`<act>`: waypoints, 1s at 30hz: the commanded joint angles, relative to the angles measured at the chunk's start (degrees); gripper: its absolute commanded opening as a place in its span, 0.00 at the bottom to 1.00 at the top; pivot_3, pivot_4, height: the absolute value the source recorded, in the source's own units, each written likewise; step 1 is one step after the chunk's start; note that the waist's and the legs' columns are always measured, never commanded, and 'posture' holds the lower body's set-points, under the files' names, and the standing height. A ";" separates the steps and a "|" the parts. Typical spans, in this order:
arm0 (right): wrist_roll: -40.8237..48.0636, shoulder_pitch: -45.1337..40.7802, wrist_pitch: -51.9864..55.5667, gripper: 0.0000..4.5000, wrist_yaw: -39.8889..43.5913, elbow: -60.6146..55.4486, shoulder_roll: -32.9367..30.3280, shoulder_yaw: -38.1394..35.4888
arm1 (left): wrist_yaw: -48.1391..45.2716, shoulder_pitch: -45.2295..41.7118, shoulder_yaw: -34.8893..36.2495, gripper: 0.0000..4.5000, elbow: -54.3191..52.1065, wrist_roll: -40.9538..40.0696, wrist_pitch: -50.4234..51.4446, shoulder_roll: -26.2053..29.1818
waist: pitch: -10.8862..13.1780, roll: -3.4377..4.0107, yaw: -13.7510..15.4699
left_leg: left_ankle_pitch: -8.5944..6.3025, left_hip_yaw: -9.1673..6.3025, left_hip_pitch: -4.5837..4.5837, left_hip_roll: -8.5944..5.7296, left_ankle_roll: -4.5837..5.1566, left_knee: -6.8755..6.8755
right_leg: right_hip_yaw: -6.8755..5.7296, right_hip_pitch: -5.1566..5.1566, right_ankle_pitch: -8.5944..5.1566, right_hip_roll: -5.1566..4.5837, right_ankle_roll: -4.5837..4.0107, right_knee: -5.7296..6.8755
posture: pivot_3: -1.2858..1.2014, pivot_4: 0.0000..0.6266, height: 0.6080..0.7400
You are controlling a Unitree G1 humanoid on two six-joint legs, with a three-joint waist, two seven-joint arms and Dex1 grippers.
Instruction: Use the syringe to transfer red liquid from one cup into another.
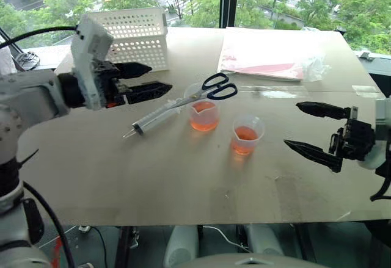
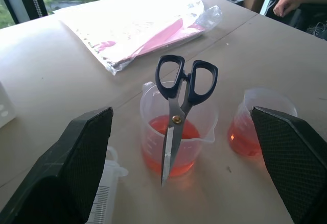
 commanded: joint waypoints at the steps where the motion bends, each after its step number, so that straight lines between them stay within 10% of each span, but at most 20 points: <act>1: 0.72 1.58 -0.83 1.00 -1.81 -4.05 0.43 -1.82 | -1.51 -3.84 -4.35 0.98 1.04 3.07 0.17 -0.12 | 0.00 0.00 0.06 | 0.00 -0.01 0.00 0.00 0.00 -0.01 | -0.01 0.00 0.02 0.00 -0.02 0.00 | 0.52 0.24 1.00; 30: 2.53 15.26 -0.79 1.00 -12.68 -17.03 2.31 -7.73 | -24.42 -34.27 -42.38 0.98 29.17 38.20 -4.31 -13.52 | 0.07 -0.12 0.23 | 0.00 -0.08 -0.10 -0.08 0.00 0.05 | 0.01 -0.01 -0.04 0.01 0.04 0.01 | 0.52 0.24 1.00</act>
